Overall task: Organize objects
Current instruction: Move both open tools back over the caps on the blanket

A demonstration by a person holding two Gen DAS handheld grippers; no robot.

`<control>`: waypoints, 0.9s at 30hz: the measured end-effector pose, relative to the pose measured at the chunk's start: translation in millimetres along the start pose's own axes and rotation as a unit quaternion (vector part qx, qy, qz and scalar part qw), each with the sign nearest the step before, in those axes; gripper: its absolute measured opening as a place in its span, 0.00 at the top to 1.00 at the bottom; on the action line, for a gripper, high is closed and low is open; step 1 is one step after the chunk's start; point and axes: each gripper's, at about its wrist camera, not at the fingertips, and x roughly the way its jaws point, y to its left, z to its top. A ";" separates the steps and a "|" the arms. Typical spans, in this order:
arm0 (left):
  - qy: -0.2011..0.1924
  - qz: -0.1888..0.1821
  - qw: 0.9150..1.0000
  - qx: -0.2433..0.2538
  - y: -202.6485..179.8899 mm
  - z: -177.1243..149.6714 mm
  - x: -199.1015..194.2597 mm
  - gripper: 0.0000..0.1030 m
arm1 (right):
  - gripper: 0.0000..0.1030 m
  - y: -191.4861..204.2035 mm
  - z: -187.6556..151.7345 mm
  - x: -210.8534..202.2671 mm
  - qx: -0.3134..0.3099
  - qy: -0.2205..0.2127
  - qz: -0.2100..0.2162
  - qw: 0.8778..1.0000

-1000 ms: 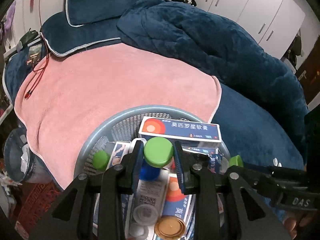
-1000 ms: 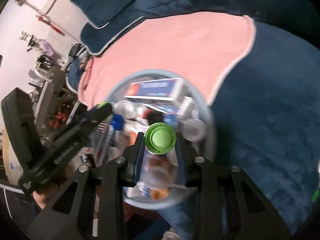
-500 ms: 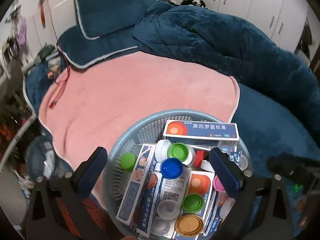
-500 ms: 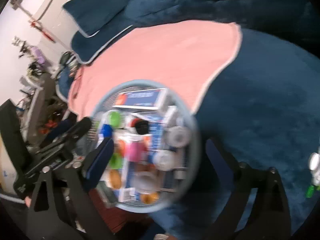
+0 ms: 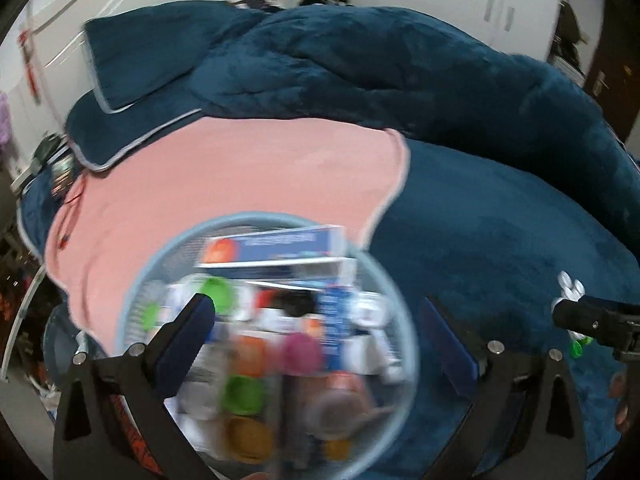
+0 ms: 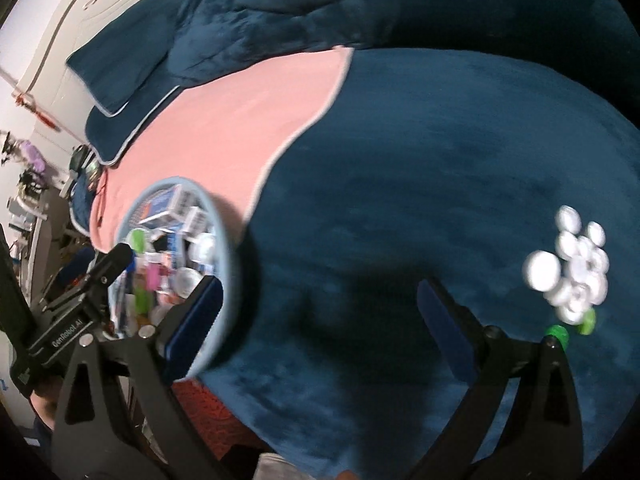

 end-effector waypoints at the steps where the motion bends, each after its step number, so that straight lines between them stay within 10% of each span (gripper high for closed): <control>1: 0.002 -0.007 1.000 0.010 -12.4 -1.8 1.3 0.01 | 0.04 -12.6 -2.4 -4.4 0.005 -0.001 -0.005 1.000; 14: 0.062 -0.073 0.986 0.140 -152.1 -47.9 37.2 0.01 | 0.05 -241.3 -76.6 -44.1 0.225 -0.003 -0.075 0.971; 27: 0.075 -0.105 0.975 0.183 -218.2 -50.7 76.9 0.01 | 0.06 -253.0 -70.1 -24.1 0.223 0.018 -0.090 0.970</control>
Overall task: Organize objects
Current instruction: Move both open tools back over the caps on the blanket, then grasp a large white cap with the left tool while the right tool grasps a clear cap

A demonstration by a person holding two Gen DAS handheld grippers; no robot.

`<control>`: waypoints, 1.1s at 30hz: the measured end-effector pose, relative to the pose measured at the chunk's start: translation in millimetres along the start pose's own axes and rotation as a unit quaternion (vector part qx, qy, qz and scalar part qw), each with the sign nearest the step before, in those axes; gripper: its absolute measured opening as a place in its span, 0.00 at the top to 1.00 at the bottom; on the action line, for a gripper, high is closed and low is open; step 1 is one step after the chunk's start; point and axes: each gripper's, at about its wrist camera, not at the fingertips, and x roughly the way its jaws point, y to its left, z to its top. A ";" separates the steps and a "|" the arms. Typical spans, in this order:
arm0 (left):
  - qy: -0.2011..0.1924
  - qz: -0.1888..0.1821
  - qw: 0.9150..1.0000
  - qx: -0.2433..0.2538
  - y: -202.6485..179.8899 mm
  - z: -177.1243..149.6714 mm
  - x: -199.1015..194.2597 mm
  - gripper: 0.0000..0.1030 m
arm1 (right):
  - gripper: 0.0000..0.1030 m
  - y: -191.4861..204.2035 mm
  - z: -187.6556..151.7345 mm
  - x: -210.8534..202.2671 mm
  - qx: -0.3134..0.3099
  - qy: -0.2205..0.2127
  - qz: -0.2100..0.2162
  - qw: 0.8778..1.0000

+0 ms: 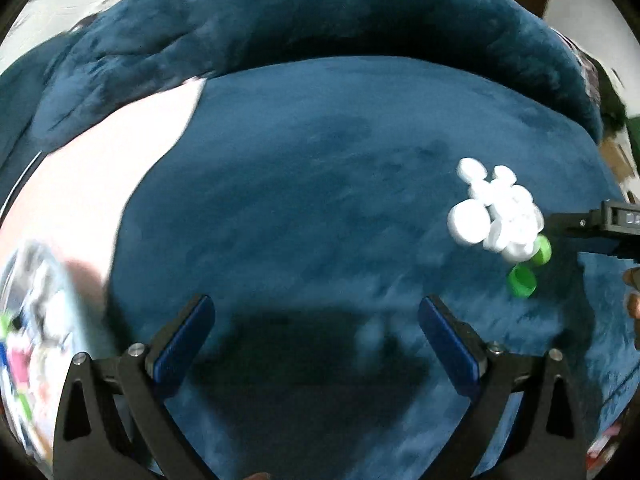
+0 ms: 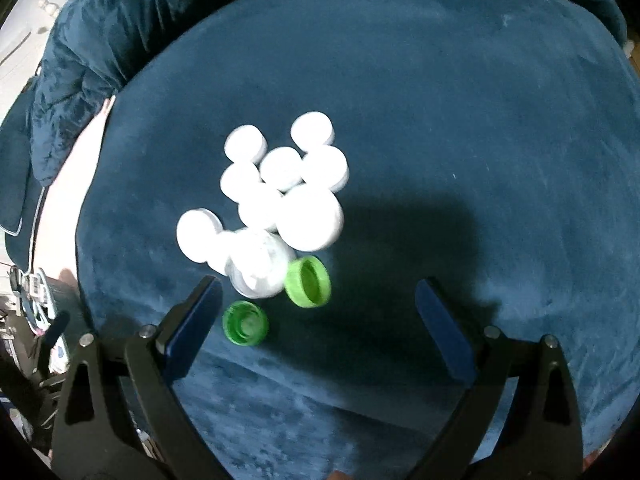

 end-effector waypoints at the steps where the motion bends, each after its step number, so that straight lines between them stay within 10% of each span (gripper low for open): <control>1: -0.003 -0.005 1.000 0.021 -13.1 7.0 8.3 0.01 | 0.06 -0.5 1.2 -3.5 0.007 -0.005 0.003 1.000; 9: -0.001 -0.014 0.988 0.155 -90.4 25.8 56.6 0.01 | 0.05 -20.6 4.6 -16.0 0.049 -0.024 0.013 0.998; 23: -0.019 -0.032 0.991 0.125 -100.1 43.9 83.9 0.08 | 0.05 -26.3 8.9 -0.7 0.080 -0.027 0.001 0.996; 28: -0.018 -0.053 0.991 0.118 -94.7 42.9 85.1 0.44 | 0.06 -17.9 15.6 13.3 0.075 -0.022 -0.002 0.997; 33: -0.018 -0.038 0.995 0.091 -72.4 43.8 78.3 0.49 | 0.07 -9.8 21.0 22.1 0.063 -0.024 -0.047 0.997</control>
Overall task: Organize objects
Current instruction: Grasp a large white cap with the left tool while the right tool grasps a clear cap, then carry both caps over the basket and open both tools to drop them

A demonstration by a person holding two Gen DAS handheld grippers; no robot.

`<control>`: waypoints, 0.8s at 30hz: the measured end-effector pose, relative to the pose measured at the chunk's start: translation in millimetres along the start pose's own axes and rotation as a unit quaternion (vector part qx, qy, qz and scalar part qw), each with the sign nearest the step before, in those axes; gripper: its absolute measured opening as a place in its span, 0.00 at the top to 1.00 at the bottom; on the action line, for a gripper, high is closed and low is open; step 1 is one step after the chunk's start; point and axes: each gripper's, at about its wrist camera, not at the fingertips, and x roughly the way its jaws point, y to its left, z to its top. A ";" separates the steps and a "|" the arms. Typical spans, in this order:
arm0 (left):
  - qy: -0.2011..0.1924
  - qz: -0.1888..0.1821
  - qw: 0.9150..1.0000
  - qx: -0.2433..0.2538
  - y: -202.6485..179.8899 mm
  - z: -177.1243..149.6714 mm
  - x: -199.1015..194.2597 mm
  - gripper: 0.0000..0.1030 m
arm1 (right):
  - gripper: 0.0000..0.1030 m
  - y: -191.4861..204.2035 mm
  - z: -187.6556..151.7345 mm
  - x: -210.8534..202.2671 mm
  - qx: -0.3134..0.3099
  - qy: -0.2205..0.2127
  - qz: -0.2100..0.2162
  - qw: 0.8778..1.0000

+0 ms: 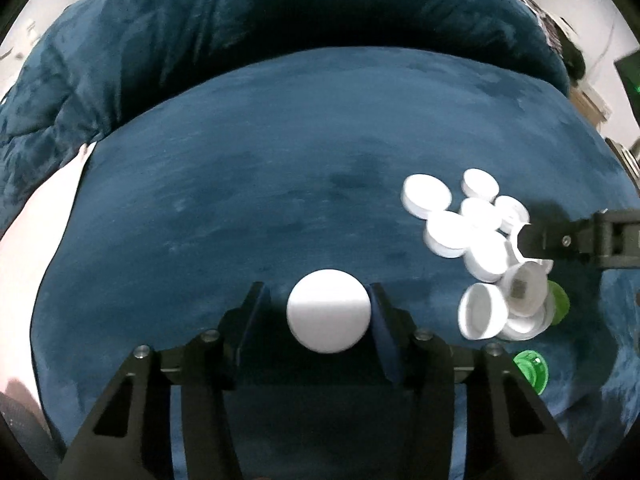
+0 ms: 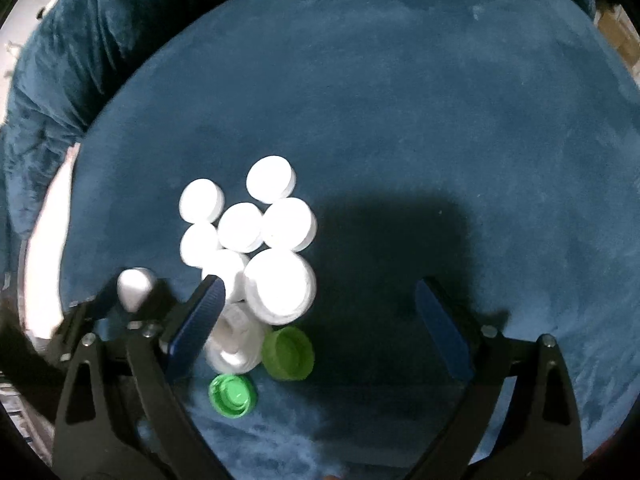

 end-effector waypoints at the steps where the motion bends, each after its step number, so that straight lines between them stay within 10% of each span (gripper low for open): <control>1: 0.001 0.002 1.000 -0.002 2.5 -1.4 -0.6 0.49 | 0.08 1.9 0.8 2.5 -0.003 0.000 -0.008 1.000; 9: 0.007 -0.007 1.000 -0.015 19.2 -6.3 -0.7 0.48 | 0.08 -0.7 0.5 8.7 -0.016 0.008 -0.095 0.995; 15: 0.007 -0.013 1.000 -0.024 22.7 -4.1 1.5 0.45 | 0.09 -9.0 -0.3 -3.7 -0.004 -0.001 -0.048 0.999; 21: 0.007 -0.035 0.999 -0.041 28.3 -3.6 1.7 0.60 | 0.59 2.8 -3.7 5.9 -0.053 0.015 -0.074 0.996; 24: 0.001 -0.048 0.997 -0.058 32.9 -4.7 -4.9 0.60 | 0.61 -1.8 -2.6 -4.5 -0.046 0.010 -0.053 0.997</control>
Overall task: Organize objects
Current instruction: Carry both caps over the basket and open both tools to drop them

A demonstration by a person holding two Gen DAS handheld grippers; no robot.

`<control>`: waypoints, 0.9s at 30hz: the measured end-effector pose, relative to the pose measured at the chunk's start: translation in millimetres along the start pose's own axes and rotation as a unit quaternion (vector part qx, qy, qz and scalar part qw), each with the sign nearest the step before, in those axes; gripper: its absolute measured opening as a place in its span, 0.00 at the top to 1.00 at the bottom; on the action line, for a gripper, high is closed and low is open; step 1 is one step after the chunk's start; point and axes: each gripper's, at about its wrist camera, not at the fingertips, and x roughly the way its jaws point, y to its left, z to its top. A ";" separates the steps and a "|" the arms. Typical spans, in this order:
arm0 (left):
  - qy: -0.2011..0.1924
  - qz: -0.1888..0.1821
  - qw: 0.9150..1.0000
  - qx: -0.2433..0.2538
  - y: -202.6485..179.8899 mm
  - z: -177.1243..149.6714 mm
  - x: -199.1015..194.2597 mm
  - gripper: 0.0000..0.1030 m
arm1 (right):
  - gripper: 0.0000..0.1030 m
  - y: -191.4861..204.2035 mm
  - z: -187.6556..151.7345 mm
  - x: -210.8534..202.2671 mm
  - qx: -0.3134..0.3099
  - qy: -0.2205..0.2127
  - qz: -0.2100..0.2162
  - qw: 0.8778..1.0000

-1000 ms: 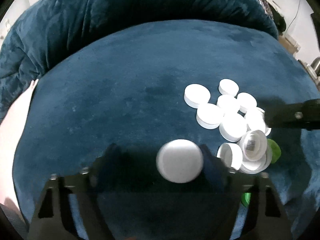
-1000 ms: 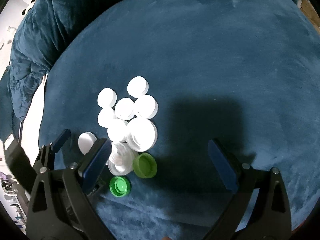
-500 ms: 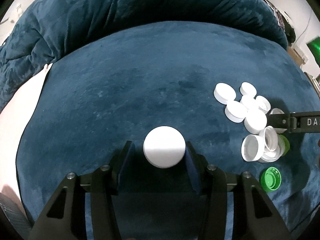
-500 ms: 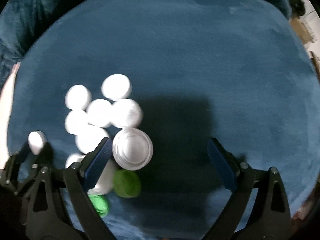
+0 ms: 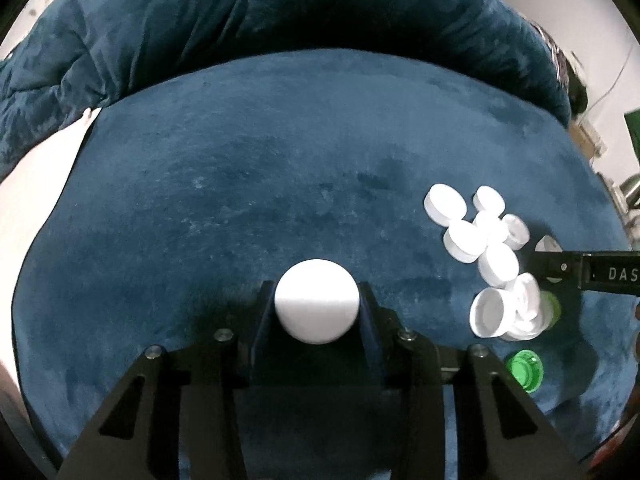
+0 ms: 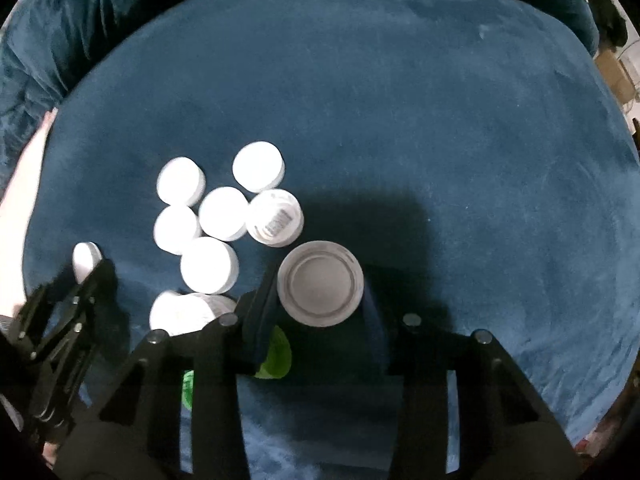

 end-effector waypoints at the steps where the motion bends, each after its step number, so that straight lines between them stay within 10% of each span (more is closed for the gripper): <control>1: -0.001 -0.004 1.000 -0.005 1.5 0.1 -2.6 0.60 | 0.61 -1.9 -0.7 -2.9 0.001 -0.001 0.004 1.000; 15: -0.061 0.014 0.997 -0.044 39.0 -23.0 -120.4 0.60 | 0.61 46.3 -22.7 -77.9 -0.019 -0.029 0.110 0.993; 27: -0.121 0.115 0.964 -0.208 204.3 -109.4 -245.8 0.61 | 0.61 270.1 -97.2 -115.5 -0.219 -0.036 0.202 0.954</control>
